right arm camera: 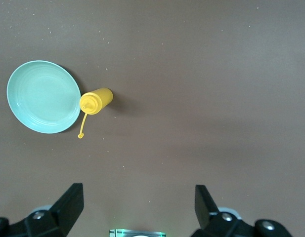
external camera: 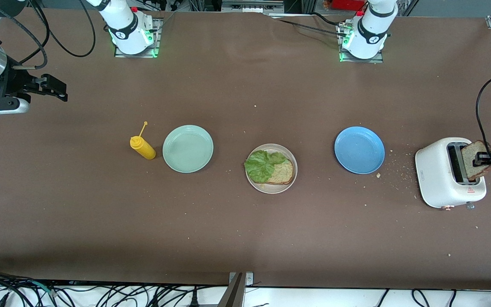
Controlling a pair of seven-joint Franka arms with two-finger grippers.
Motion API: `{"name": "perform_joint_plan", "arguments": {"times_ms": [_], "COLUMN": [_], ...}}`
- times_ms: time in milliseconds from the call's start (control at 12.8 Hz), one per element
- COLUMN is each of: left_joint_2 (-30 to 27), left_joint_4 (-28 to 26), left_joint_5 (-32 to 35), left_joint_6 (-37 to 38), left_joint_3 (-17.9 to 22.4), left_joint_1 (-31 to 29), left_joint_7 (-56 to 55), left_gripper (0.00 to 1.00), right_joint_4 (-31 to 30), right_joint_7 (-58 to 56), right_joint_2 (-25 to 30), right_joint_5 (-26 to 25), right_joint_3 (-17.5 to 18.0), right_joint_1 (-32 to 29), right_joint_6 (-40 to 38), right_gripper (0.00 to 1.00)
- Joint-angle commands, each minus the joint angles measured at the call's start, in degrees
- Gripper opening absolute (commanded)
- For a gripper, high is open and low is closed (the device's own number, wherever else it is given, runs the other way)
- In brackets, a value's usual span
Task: Make sandwich in beige plate with both arms
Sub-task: 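Lower the left gripper onto the toaster and grasp the bread slice, then lift the bread slice with the left gripper and carry it to the beige plate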
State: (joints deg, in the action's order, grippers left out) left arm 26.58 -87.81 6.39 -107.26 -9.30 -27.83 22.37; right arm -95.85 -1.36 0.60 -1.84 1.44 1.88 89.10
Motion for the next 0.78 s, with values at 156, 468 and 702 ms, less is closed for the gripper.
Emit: {"name": "perform_joint_plan", "arguments": {"times_ms": [156, 468, 702], "left_joint_2": [-3.02, -3.02, -2.94], "left_joint_4": [8.5, 14.23, 13.98], "left_joint_5": [-0.6, -1.55, -4.0], "left_joint_6": [12.05, 19.18, 19.55], "left_joint_3": [-3.87, -9.76, -16.87], "left_joint_1": [0.32, 0.49, 0.49], "left_joint_7": [0.05, -0.04, -6.34], "left_gripper": [0.0, 0.0, 0.0], "right_joint_4": [0.31, 0.31, 0.31], "right_joint_7": [-0.13, -0.13, -0.13], "right_joint_2": [-0.07, -0.07, 0.02], "right_joint_5": [0.87, 0.87, 0.87], "right_joint_3": [0.31, 0.31, 0.31], "right_joint_1": [0.23, 0.23, 0.23], "right_joint_6": [0.2, 0.2, 0.2], "right_gripper": [1.0, 1.0, 1.0]}}
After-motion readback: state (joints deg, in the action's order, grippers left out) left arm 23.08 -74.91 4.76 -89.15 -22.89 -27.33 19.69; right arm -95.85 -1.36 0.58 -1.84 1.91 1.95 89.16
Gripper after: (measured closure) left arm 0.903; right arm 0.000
